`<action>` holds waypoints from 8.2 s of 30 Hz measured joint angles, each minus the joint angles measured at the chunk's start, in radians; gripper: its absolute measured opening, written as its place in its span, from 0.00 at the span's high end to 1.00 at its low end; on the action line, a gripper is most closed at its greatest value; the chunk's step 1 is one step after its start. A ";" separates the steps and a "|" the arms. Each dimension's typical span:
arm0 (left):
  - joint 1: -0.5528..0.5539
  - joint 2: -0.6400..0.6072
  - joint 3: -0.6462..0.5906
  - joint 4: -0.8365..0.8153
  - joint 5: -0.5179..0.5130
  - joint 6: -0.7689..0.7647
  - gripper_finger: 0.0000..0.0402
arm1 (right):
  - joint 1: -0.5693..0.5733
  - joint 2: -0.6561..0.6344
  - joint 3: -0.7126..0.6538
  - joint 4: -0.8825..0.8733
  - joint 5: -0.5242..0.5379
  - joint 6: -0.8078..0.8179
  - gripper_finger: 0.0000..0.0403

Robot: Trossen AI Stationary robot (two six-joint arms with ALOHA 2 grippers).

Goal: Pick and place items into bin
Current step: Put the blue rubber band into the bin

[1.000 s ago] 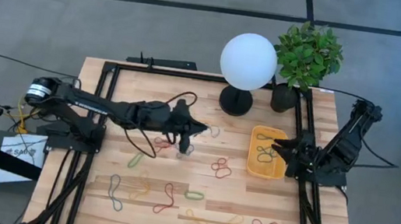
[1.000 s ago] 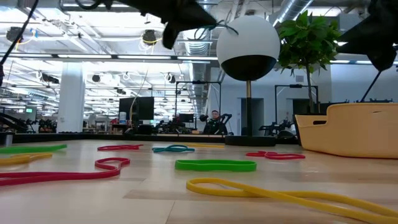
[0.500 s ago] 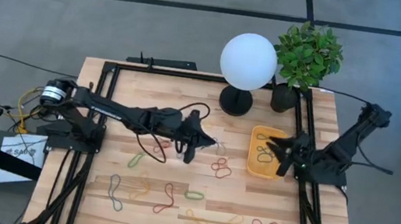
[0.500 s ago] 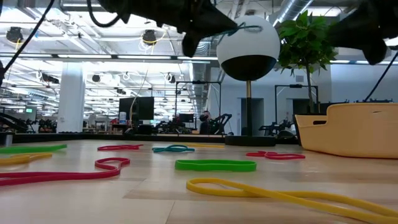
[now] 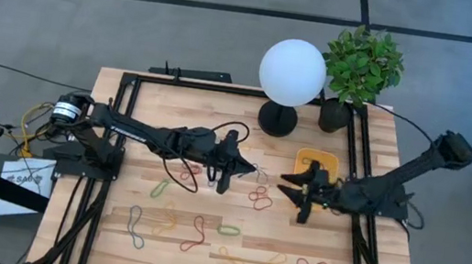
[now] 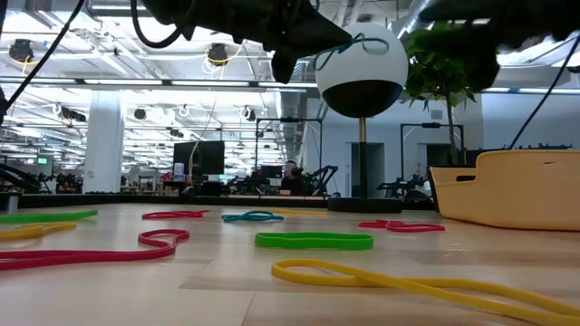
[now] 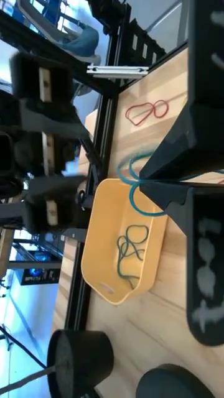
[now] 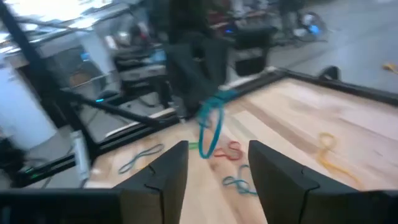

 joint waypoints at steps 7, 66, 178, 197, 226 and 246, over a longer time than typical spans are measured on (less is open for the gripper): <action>0.006 0.000 0.000 -0.002 0.000 0.033 1.00 | -0.113 0.106 0.000 0.071 -0.079 0.125 0.52; -0.046 -0.336 -0.001 -0.425 0.129 -0.012 0.80 | -0.091 -0.285 0.160 -1.174 0.216 0.636 1.00; -0.063 0.247 -0.214 -0.194 -0.316 -0.176 0.84 | 0.197 0.090 0.275 -0.739 0.325 0.327 0.78; -0.099 0.049 0.014 -0.182 -0.120 0.069 1.00 | 0.013 0.355 0.276 -0.327 0.163 -0.027 0.78; -0.138 0.053 0.025 -0.218 -0.037 0.118 1.00 | -0.067 0.457 0.276 -0.079 -0.152 -0.178 0.78; -0.137 0.053 0.025 -0.133 -0.018 0.125 1.00 | -0.072 0.457 0.276 -0.080 -0.177 -0.223 0.86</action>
